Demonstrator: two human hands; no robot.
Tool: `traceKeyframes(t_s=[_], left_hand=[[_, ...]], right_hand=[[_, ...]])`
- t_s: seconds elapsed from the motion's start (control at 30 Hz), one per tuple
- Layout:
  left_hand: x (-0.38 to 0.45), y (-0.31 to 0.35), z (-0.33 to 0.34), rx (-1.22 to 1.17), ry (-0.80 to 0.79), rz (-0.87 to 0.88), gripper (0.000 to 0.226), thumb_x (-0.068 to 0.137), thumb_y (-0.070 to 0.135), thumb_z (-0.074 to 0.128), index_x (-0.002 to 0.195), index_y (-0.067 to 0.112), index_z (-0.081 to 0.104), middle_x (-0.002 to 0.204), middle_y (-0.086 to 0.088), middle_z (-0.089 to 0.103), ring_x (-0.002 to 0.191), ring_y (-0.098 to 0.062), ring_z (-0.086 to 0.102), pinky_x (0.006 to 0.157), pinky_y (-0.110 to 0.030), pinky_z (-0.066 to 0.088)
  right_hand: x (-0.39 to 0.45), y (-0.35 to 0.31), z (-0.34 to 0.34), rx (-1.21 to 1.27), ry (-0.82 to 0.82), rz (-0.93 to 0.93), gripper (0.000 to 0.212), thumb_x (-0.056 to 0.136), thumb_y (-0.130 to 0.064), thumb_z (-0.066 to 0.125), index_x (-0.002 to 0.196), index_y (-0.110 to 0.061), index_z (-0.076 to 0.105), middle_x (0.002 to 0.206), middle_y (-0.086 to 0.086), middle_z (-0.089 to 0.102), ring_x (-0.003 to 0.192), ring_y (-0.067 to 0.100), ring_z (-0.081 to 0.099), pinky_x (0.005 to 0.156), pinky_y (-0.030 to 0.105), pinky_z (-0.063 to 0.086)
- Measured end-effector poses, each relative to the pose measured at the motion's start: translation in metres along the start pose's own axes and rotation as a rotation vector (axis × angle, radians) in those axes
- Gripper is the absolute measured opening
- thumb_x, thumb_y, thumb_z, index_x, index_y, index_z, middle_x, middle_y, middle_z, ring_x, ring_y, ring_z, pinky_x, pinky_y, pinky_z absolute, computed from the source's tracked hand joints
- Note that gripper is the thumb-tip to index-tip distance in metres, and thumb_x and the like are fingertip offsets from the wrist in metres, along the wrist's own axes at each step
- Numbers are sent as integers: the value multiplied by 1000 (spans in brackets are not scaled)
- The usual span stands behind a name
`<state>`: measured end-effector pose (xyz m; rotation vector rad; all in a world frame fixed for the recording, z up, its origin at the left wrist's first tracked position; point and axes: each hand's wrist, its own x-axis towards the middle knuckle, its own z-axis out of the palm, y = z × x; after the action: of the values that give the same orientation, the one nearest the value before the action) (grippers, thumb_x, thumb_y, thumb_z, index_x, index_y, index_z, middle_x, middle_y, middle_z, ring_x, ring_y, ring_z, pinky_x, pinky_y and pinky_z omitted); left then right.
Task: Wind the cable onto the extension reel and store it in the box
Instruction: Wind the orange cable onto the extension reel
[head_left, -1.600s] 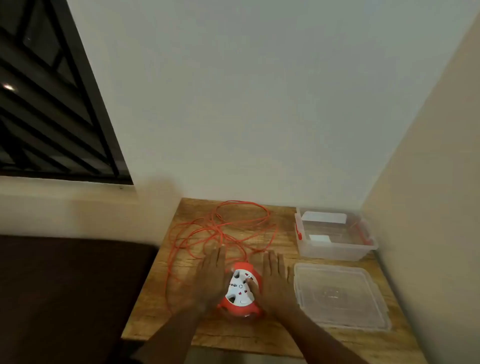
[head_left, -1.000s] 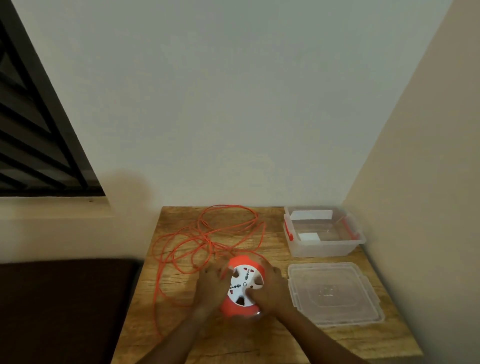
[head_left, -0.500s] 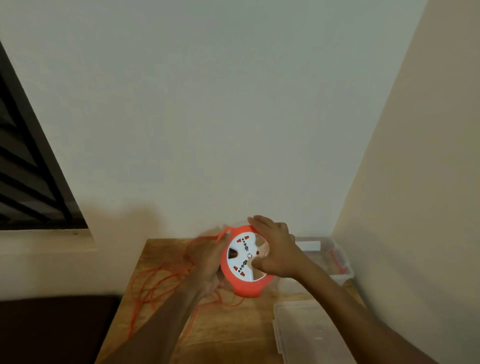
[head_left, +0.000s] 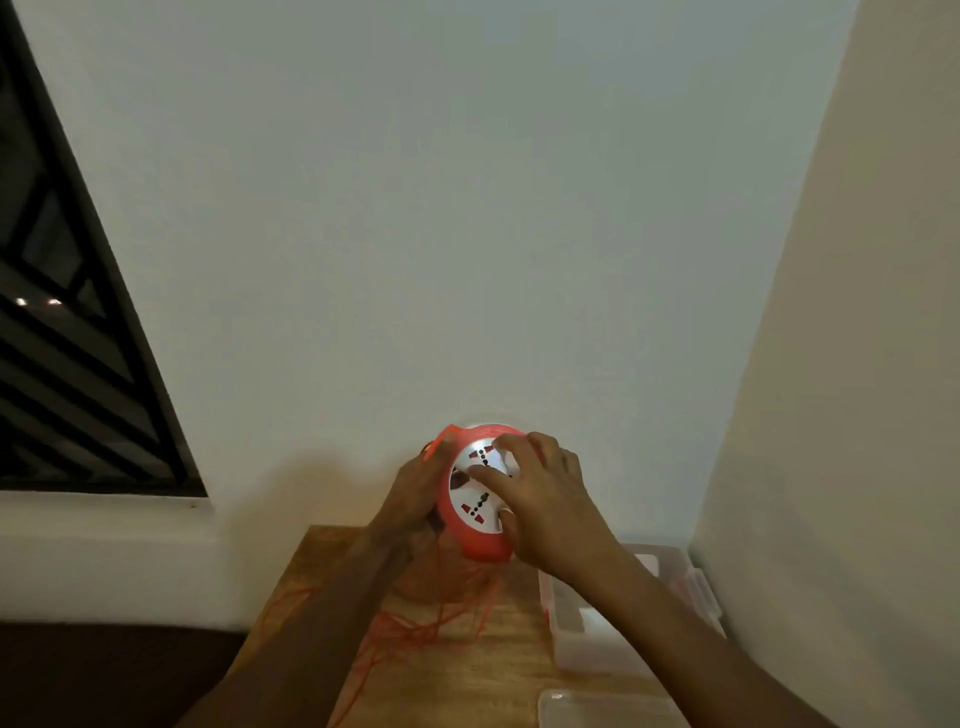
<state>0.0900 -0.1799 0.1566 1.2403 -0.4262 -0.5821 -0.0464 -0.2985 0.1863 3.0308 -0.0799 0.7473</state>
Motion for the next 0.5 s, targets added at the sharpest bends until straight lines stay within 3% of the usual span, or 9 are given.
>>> traceKeyframes(t_s=[0.1,0.23,0.33,0.5], left_hand=[[6,13,-1,27,19,13,44,102,37,49,130,7,62,105,-15,79,82,-32,78,64,-39,66],[15,30,-6,24,0,17,50,97,47,52,133,14,62,119,-17,75,98,-39,75,77,-48,65],[19,42,-7,15,-7,31,49,96,48,54,131,15,64,119,-15,75,98,-37,76,76,-47,65],[25,43,-16,36,-38,22,62,86,53,62,135,14,61,121,-15,74,100,-37,75,77,-46,64]], right_hand=[[11,0,0,-63,-9,-9,69,74,-40,78,136,-37,47,140,8,48,126,36,43,99,51,42],[25,2,-4,-178,-5,-31,78,74,-42,79,140,-39,38,136,14,48,123,39,45,95,51,46],[34,0,-7,-218,14,-22,79,76,-38,78,142,-41,35,131,19,50,119,42,47,90,51,46],[47,-9,-7,-353,-63,-83,76,82,-44,71,146,-35,31,135,22,49,123,44,44,98,52,41]])
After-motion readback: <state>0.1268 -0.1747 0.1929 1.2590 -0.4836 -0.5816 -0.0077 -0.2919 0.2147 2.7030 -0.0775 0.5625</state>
